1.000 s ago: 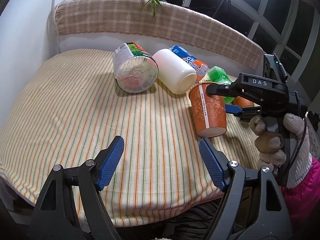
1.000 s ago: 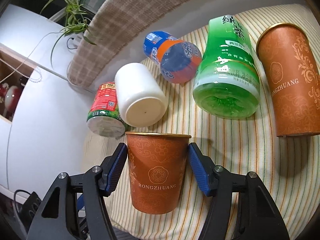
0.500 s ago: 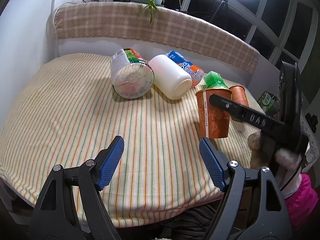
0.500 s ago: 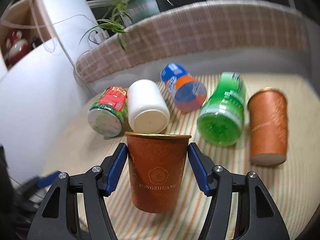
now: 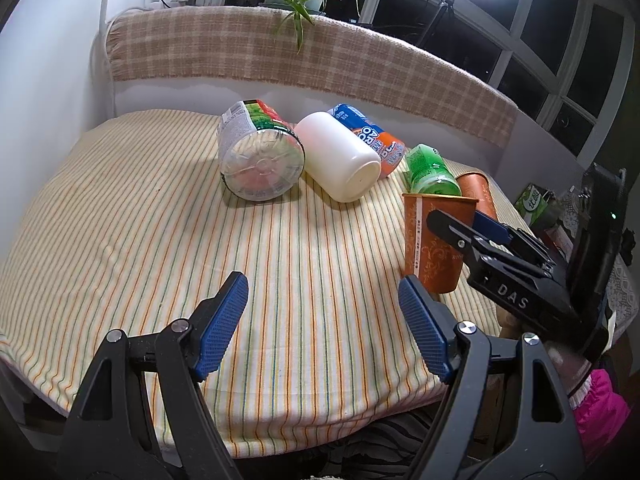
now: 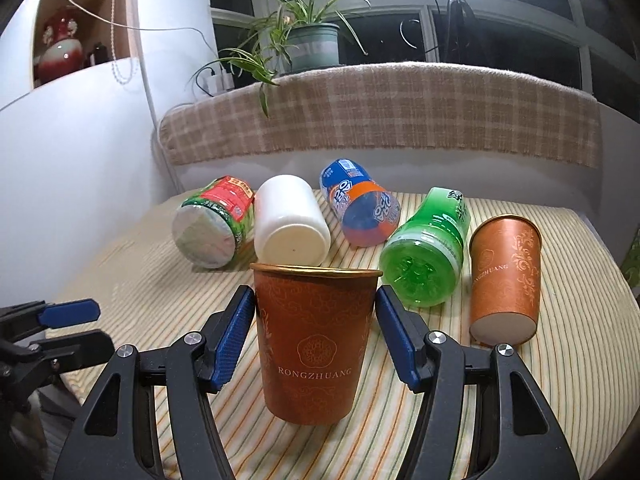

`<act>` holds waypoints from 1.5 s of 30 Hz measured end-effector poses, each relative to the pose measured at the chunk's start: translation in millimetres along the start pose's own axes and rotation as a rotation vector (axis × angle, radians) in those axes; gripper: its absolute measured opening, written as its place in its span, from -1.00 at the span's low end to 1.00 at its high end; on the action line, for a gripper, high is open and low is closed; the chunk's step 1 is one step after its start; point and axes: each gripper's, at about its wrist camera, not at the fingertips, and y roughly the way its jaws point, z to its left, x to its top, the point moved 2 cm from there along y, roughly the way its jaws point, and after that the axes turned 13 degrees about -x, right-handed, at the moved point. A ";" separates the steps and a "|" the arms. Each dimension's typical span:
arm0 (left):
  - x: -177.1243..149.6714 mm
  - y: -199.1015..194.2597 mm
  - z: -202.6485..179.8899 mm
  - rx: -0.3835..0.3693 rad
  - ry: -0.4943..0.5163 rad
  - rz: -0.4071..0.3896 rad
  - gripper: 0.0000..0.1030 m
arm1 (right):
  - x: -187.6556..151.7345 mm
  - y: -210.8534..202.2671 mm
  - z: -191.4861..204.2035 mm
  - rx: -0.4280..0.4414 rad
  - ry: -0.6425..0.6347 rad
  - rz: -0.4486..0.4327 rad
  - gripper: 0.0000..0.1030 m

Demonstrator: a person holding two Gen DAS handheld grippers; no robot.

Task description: Flip cup upright

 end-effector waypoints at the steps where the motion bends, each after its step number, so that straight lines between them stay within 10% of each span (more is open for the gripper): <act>1: -0.2 0.3 -0.1 -0.001 -0.001 0.001 0.55 | -0.8 -1.5 0.6 -0.002 -0.004 -0.004 0.20; 45: -7.7 -5.9 -23.6 0.008 0.073 -0.056 0.55 | -35.9 -53.8 -10.9 0.055 0.002 -0.001 0.35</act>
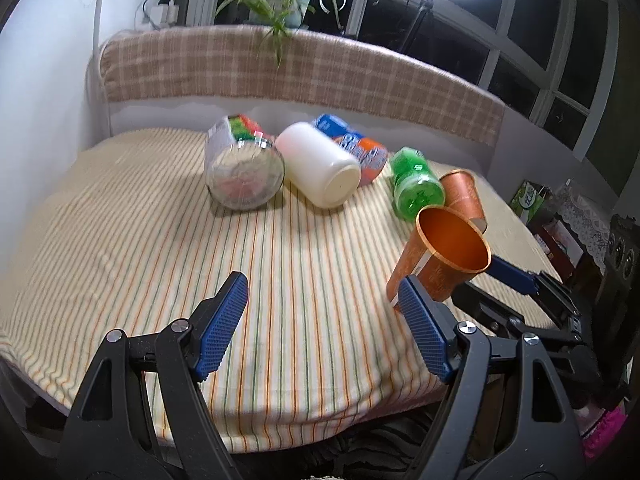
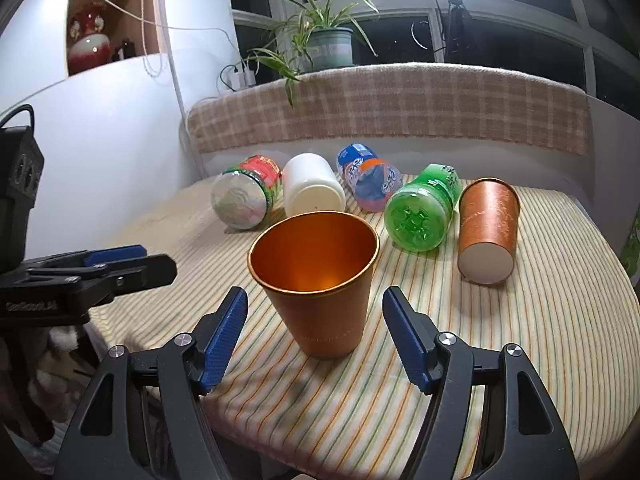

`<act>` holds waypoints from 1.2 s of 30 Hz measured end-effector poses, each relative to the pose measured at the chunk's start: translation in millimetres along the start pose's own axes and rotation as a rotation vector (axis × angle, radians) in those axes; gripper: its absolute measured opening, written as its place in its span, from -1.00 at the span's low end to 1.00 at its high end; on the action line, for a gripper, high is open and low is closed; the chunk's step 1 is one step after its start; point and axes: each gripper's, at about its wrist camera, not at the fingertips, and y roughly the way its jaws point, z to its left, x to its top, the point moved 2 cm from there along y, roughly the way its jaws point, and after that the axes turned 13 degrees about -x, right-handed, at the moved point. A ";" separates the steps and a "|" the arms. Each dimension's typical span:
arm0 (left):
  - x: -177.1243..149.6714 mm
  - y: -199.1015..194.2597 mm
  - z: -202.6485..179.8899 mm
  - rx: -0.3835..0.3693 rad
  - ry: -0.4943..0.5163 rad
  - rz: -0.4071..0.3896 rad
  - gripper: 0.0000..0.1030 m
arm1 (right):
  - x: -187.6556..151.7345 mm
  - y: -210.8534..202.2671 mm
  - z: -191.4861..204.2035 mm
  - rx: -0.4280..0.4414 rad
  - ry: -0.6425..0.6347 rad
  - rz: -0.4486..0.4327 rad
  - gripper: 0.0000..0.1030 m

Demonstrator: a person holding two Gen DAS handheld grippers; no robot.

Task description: Flip cup upright

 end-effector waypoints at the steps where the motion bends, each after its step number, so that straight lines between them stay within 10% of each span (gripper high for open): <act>1: 2.6 -2.9 -2.8 0.006 0.015 -0.018 0.55 | 0.2 -2.7 -1.6 -0.001 0.008 -0.004 0.35; 11: 24.5 -26.7 -25.9 0.058 0.126 -0.188 0.56 | 13.0 -38.4 -23.4 -0.085 0.092 -0.090 0.46; 19: 30.0 -40.6 -34.0 0.089 0.162 -0.291 0.99 | 22.5 -54.1 -29.7 -0.162 0.111 -0.159 0.62; 36: 31.0 -38.0 -29.5 0.116 0.161 -0.297 0.99 | 26.1 -56.4 -34.8 -0.242 0.134 -0.188 0.63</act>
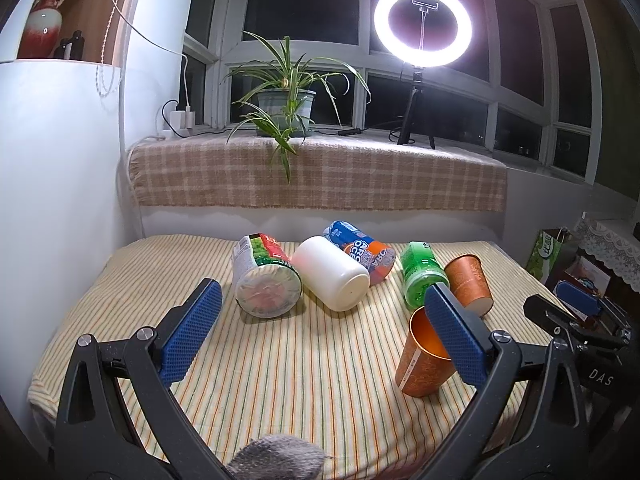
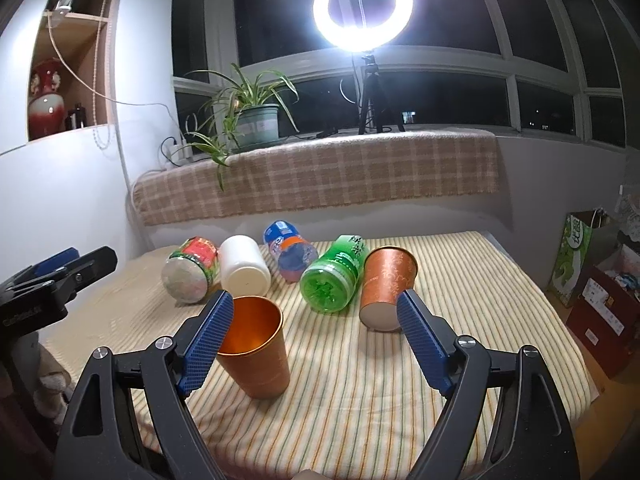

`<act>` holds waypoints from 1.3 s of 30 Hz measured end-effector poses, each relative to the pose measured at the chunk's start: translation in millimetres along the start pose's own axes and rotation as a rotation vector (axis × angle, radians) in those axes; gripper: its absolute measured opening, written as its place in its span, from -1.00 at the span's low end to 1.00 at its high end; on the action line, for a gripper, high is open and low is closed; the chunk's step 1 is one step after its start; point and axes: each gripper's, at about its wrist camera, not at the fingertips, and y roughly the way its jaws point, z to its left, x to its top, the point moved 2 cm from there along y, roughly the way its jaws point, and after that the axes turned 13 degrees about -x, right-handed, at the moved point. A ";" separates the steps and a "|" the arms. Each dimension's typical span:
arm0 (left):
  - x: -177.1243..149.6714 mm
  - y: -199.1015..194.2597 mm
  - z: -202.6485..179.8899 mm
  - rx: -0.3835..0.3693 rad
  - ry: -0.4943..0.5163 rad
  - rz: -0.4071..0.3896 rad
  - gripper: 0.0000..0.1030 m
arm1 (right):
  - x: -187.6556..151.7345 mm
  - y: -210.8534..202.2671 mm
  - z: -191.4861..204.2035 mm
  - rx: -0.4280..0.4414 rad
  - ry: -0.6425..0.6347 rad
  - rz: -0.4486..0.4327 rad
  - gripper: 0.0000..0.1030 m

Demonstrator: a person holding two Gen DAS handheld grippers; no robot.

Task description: Flip cup upright

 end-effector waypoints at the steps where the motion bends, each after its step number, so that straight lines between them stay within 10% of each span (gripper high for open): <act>1: 0.0 0.7 0.0 0.000 0.000 0.002 0.99 | 0.2 0.3 -0.7 -0.001 0.004 0.000 0.63; 39: -7.3 2.7 6.0 0.009 -0.011 0.006 0.99 | -4.0 9.3 -6.7 0.013 0.041 0.053 0.63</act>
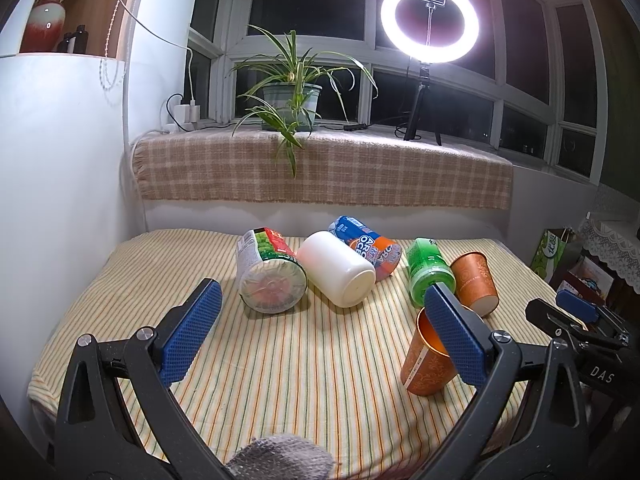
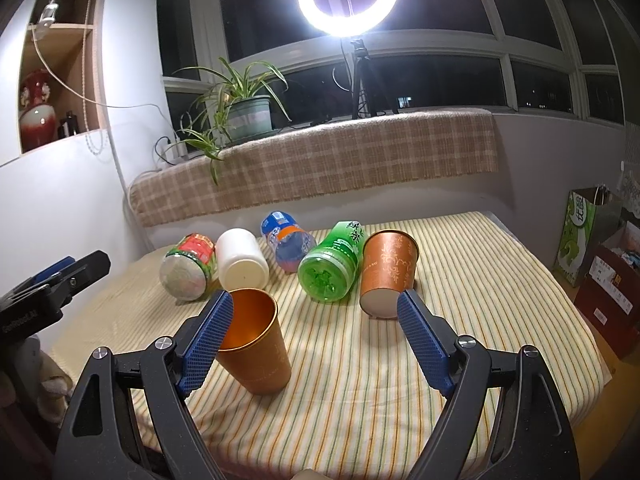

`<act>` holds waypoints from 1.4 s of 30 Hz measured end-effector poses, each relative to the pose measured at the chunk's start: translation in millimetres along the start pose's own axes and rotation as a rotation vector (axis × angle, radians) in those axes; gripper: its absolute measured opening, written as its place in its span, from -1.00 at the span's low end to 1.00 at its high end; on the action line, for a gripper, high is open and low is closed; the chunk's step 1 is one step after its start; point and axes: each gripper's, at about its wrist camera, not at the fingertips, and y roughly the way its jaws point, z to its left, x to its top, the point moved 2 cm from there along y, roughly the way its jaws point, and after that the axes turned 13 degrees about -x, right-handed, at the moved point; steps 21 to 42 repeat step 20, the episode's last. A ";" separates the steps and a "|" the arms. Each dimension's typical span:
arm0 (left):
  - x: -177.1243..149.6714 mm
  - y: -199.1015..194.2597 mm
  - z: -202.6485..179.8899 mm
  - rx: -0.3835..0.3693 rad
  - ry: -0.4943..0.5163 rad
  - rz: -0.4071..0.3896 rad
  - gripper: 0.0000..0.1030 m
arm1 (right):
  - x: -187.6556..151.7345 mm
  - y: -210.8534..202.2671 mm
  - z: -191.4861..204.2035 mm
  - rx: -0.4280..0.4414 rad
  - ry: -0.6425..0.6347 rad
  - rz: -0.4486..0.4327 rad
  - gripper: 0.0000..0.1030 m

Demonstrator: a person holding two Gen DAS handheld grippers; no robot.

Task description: Flip cup upright

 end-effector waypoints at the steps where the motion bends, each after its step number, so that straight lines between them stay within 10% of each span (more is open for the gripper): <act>1: 0.8 0.6 0.0 0.000 0.001 0.001 0.99 | 0.0 0.2 -0.1 0.000 0.001 0.000 0.63; 42: -2.8 -0.9 2.6 0.008 -0.004 0.004 0.99 | -2.0 4.7 4.3 0.001 0.006 0.019 0.63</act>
